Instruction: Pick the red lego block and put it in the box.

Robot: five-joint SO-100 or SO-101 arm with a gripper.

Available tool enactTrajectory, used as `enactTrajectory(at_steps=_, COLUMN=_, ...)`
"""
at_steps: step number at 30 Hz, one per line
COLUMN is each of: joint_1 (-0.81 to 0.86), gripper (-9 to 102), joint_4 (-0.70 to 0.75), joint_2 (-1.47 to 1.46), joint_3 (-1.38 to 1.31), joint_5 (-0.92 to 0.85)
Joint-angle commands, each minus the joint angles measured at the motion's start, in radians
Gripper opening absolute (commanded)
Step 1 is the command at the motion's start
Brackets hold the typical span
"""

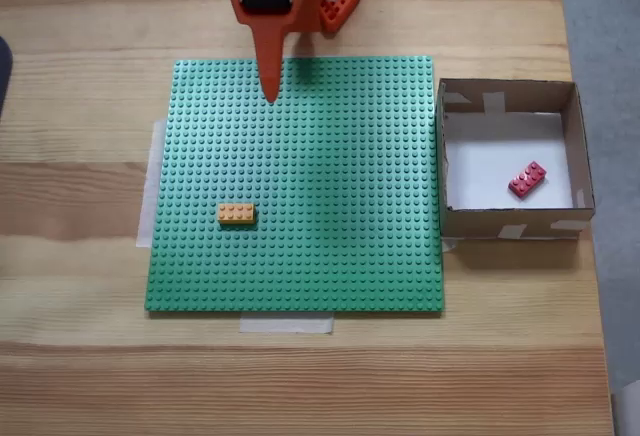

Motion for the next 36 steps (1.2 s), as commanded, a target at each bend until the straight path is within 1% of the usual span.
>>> enactTrajectory(at_steps=1, joint_1=0.012, gripper=-1, joint_4=0.0, joint_2=0.12, joint_3=0.11, joint_5=0.002)
enactTrajectory(at_steps=6, joint_1=0.005, gripper=-1, joint_4=-0.029, joint_2=0.298, joint_3=0.334, joint_5=0.029)
enactTrajectory(at_steps=10, joint_1=0.009, gripper=-1, joint_4=-0.098, joint_2=0.391, joint_3=0.462, joint_5=0.032)
enactTrajectory(at_steps=15, joint_1=0.009, gripper=-1, joint_4=-0.153, joint_2=0.397, joint_3=0.549, joint_5=0.018)
enactTrajectory(at_steps=22, joint_1=0.009, gripper=-1, joint_4=-0.288, joint_2=0.397, joint_3=0.693, joint_5=-0.014)
enactTrajectory(at_steps=36, joint_1=0.009, gripper=-1, joint_4=-0.267, joint_2=0.397, joint_3=0.718, joint_5=-0.005)
